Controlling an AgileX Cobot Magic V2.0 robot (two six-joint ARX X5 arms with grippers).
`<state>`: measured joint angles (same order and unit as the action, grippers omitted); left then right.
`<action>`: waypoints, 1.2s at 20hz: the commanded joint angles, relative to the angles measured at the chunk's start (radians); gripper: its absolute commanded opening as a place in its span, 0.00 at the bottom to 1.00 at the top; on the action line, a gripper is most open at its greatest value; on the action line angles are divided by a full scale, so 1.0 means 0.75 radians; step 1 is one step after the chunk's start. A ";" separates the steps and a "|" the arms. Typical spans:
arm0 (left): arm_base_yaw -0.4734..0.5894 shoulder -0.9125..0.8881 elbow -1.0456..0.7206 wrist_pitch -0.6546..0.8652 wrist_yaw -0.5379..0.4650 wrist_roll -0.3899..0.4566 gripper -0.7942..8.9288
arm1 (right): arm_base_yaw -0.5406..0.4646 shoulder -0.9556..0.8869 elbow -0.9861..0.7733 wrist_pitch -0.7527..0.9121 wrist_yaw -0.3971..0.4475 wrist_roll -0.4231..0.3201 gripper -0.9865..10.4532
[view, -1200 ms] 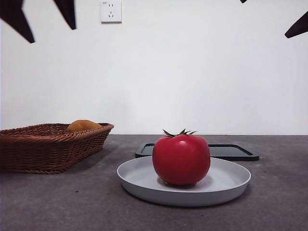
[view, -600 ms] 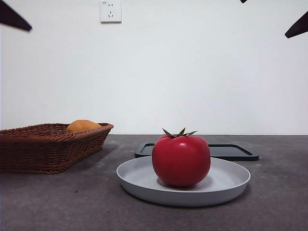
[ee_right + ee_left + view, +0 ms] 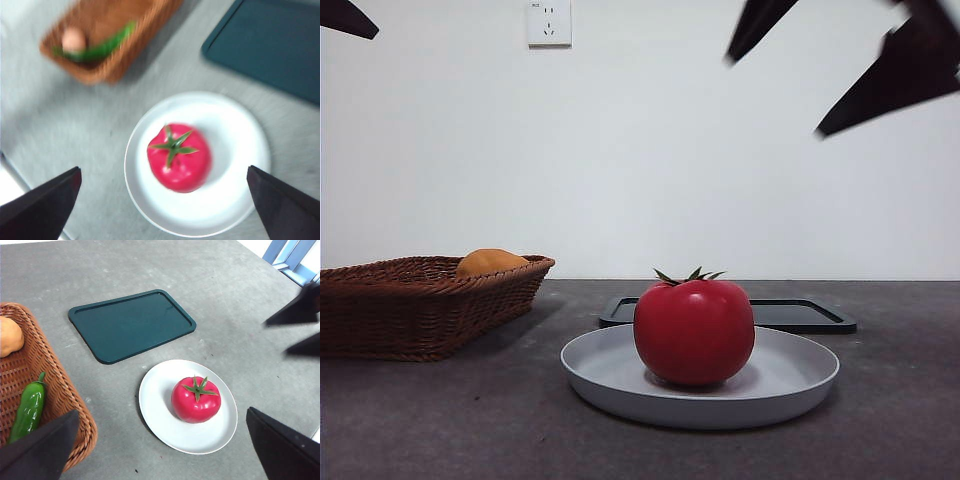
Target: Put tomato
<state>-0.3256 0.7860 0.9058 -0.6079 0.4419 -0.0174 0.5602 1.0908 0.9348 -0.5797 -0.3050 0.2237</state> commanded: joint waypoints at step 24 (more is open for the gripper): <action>-0.005 0.006 0.018 0.007 -0.005 -0.007 0.73 | 0.188 0.823 0.170 0.102 0.208 -0.124 0.57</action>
<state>-0.3256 0.7860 0.9058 -0.6090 0.4416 -0.0174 0.6895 1.6878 1.0451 -0.5072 -0.1524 0.1341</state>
